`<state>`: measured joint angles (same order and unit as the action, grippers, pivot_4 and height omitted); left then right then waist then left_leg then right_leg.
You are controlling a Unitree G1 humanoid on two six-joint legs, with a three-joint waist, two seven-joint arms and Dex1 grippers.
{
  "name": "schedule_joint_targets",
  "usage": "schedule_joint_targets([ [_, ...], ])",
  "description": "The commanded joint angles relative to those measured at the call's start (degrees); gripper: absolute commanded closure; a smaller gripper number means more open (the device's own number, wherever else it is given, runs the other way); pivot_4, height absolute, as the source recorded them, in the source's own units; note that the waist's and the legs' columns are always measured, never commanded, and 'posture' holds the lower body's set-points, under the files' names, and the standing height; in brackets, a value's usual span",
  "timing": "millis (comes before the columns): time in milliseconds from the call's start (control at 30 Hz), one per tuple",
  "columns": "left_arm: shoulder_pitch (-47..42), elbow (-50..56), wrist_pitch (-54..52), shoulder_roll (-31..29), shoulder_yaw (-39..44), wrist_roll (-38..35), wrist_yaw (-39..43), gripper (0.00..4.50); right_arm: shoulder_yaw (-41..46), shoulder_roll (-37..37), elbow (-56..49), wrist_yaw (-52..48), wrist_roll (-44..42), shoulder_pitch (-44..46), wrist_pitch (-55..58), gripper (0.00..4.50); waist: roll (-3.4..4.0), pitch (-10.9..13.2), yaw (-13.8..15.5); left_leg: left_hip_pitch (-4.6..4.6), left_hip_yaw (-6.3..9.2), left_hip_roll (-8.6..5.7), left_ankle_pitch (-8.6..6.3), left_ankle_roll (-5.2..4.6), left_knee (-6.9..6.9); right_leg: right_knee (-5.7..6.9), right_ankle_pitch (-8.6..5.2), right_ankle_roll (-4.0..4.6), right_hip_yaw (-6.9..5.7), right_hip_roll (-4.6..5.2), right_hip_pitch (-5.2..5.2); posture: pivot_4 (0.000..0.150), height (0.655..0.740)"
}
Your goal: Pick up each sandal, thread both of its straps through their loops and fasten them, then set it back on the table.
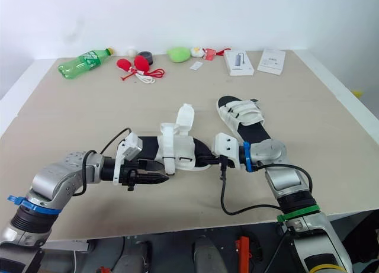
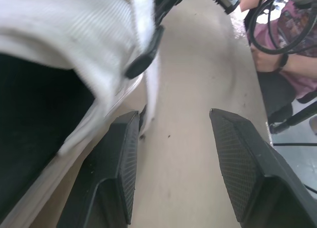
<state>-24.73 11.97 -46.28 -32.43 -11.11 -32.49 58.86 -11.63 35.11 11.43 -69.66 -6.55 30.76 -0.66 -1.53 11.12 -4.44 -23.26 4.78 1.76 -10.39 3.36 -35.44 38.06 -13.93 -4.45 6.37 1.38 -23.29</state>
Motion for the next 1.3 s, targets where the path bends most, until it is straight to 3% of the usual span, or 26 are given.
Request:
schedule_joint_targets([
  [33,-0.9,1.0,0.5,0.8,-1.0,0.3,-0.4,2.19,-1.2,0.2,0.1,-0.5,0.9,-0.2,0.2,4.5,0.0,0.0,0.0,0.0,0.0,0.0,0.0,0.0,0.0,0.0,0.0,0.0,0.0,0.0,0.0,0.15,0.74],
  [133,-1.1,0.5,0.8,1.1,-2.0,0.9,0.1,2.19,-1.2,0.3,0.0,-0.4,0.9,-0.2,0.3,4.5,0.0,0.0,0.0,0.01,0.0,0.0,0.0,0.0,0.01,0.0,0.01,-0.01,0.0,-0.01,0.0,0.15,0.74],
  [233,-1.4,0.0,0.8,1.3,-2.7,1.3,0.3,3.06,-1.1,0.4,-0.1,-0.4,0.9,-0.3,0.5,4.5,0.0,0.0,0.0,0.01,0.0,0.0,0.0,0.0,0.0,0.0,0.01,-0.01,0.0,-0.01,0.0,0.15,0.74],
  [333,-1.6,-0.4,0.2,1.3,-2.7,0.9,0.9,4.47,-1.0,0.5,-0.1,-0.4,0.9,-0.3,0.5,4.5,0.0,0.0,0.0,0.01,0.0,0.0,0.0,0.0,0.0,0.0,0.01,-0.01,0.0,-0.01,0.0,0.15,0.74],
  [467,-2.1,-0.4,-0.6,0.5,-2.4,0.0,2.4,4.47,-1.0,0.5,-0.1,-0.3,0.9,-0.3,0.6,4.5,0.0,0.0,0.0,0.0,0.0,0.0,0.0,0.0,0.01,0.0,0.0,-0.01,0.0,-0.01,-0.01,0.15,0.74],
  [733,3.0,7.0,-2.8,-6.9,-2.8,-2.7,7.9,4.47,-1.2,0.5,0.2,-0.4,0.9,-0.4,0.3,4.5,0.0,0.0,-0.1,0.01,0.0,0.02,-0.02,-0.02,0.08,0.0,-0.05,0.01,0.0,-0.01,-0.04,0.15,0.74],
  [1133,7.2,15.2,-6.6,-8.9,-3.9,-6.8,8.0,4.47,-1.5,0.2,0.5,-0.4,1.0,-0.2,0.2,4.5,0.0,0.0,0.0,0.02,-0.01,0.03,-0.02,-0.03,0.06,0.0,-0.12,0.15,0.0,-0.02,-0.04,0.15,0.74],
  [1300,6.1,14.1,-4.9,-9.5,-3.8,-4.9,6.9,4.47,-1.4,0.3,0.7,-0.5,1.0,-0.1,0.1,4.5,0.0,0.0,0.0,0.01,-0.01,0.02,-0.02,-0.03,0.06,0.0,-0.14,0.14,0.0,0.0,-0.03,0.15,0.74],
])
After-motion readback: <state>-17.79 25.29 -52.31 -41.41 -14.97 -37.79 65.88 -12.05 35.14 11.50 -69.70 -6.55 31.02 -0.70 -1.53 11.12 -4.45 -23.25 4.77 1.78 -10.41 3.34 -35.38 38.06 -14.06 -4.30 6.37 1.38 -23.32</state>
